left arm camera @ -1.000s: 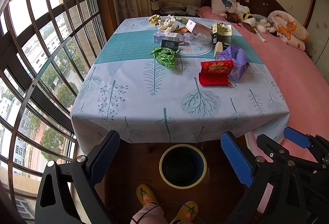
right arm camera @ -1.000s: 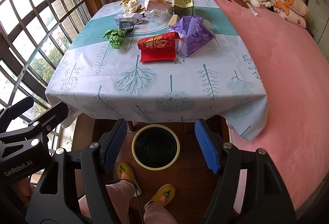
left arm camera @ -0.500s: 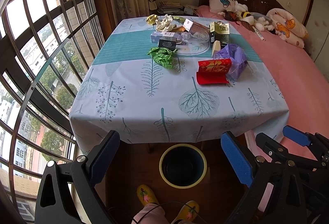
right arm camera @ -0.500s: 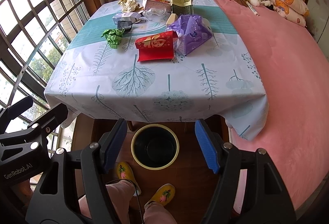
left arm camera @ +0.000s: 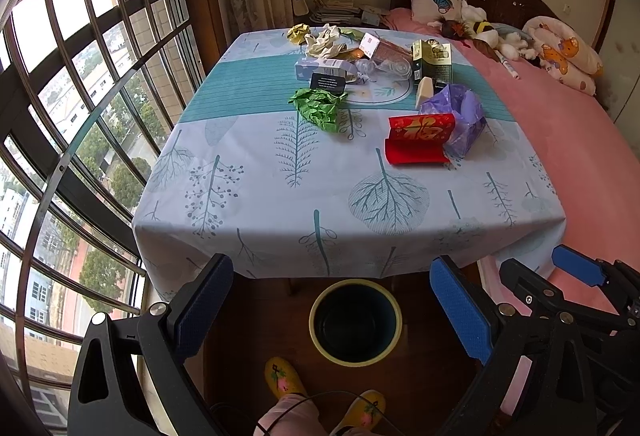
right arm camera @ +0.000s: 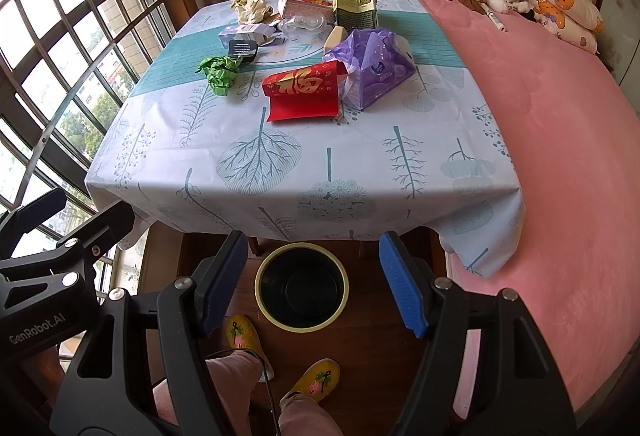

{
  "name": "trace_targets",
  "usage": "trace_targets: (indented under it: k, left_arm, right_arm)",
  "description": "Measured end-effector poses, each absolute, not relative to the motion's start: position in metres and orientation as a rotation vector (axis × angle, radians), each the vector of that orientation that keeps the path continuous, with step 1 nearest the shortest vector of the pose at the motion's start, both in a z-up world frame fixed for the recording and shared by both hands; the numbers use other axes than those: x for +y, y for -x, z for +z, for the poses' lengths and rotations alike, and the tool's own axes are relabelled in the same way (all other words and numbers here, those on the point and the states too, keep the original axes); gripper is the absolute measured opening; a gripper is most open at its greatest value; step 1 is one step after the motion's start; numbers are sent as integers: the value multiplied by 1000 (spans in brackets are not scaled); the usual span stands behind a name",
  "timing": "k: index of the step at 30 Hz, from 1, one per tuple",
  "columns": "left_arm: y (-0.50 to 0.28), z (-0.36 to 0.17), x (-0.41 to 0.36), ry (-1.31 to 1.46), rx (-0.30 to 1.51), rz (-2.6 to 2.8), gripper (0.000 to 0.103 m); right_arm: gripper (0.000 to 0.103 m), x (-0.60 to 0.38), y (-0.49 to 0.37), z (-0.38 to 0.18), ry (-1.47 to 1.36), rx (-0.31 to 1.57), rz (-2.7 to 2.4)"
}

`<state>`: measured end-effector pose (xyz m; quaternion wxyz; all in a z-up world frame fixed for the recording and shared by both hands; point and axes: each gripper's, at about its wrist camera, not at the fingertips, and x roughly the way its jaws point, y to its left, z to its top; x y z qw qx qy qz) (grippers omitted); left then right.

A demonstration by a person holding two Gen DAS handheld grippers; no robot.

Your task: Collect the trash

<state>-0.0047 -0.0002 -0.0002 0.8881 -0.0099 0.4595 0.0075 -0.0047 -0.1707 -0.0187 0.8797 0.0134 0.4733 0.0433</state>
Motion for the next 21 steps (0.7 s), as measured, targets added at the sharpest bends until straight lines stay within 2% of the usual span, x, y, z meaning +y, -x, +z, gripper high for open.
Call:
trace_targets:
  k: [21]
  left_arm:
    - [-12, 4, -1, 2, 954, 26, 101]
  right_arm:
    - [67, -167, -12, -8, -29, 974, 118]
